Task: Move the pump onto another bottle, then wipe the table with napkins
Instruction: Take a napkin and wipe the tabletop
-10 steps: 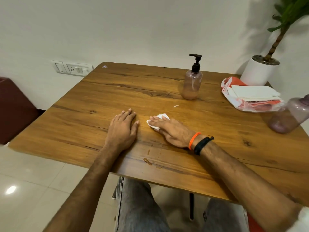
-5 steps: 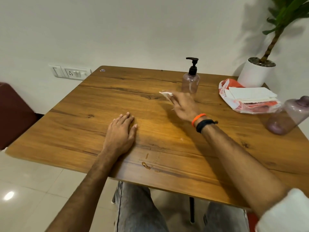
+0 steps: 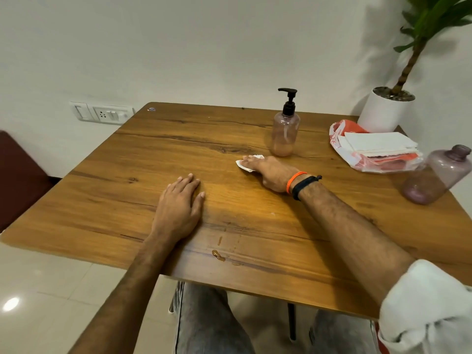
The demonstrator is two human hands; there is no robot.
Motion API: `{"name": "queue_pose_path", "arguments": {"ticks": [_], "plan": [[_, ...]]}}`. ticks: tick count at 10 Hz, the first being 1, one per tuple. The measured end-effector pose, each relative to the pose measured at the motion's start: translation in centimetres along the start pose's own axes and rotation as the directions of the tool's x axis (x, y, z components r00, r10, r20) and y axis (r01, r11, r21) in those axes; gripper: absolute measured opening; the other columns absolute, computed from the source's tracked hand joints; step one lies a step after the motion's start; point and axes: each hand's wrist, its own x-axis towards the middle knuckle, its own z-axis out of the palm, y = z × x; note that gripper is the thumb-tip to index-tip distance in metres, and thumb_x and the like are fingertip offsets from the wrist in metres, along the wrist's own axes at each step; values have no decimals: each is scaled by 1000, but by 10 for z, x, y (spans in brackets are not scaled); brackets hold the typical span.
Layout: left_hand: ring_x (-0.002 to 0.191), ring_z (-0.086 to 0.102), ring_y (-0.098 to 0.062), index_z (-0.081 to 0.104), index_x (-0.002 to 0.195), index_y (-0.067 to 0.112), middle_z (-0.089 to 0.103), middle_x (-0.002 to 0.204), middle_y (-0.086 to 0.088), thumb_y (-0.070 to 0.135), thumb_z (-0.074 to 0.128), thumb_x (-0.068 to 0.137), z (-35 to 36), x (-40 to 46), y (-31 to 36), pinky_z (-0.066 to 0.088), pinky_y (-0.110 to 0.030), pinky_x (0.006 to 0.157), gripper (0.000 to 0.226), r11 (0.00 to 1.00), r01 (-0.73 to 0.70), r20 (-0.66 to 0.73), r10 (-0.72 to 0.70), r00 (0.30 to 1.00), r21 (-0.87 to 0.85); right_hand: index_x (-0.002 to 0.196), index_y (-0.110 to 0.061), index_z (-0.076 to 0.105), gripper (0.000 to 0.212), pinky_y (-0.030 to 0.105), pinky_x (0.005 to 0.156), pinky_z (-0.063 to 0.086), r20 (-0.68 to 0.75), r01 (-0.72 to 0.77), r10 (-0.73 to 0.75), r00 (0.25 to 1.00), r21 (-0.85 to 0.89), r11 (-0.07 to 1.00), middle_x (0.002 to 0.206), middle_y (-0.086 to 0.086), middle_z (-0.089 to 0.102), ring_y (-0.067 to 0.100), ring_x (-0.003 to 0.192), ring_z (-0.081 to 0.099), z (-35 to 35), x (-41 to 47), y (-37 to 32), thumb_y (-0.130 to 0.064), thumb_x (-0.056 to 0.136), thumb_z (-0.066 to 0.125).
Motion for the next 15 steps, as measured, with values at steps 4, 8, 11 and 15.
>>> {"name": "queue_pose_path", "arguments": {"ticks": [4, 8, 11, 15], "plan": [[145, 26, -22, 44, 142, 14, 35, 154, -5, 36, 41, 100, -2, 0, 1, 19, -42, 119, 48, 1000, -1, 18, 1, 1000, 4, 147, -26, 36, 75, 36, 118, 26, -58, -154, 155, 986, 23, 988, 156, 1, 33, 24, 141, 33, -6, -53, 27, 14, 84, 43], [144, 28, -23, 46, 141, 14, 37, 154, -5, 37, 42, 99, 0, 2, 1, 21, -43, 118, 48, 1000, 6, 8, -6, 1000, 14, 144, -18, 43, 72, 23, 118, 20, -78, 92, -77, 994, 215, 972, 151, 2, 42, 14, 142, 33, 26, -103, -69, 15, 80, 39], [144, 28, -22, 47, 141, 15, 37, 154, -4, 37, 43, 99, 0, 1, 1, 20, -42, 118, 47, 1000, 10, 3, -10, 1000, 5, 137, -18, 52, 68, 22, 109, 31, -272, -189, 253, 929, 240, 952, 144, 7, 50, 25, 133, 46, -12, -30, -4, 18, 81, 42], [144, 28, -22, 45, 142, 16, 37, 154, -4, 38, 42, 99, 2, 2, -3, 20, -43, 118, 48, 1000, -10, 9, 10, 1000, -1, 148, -27, 34, 76, 36, 116, 23, -49, -172, 171, 984, -8, 985, 157, -1, 31, 24, 141, 32, -5, -48, 30, 13, 84, 43]]}}
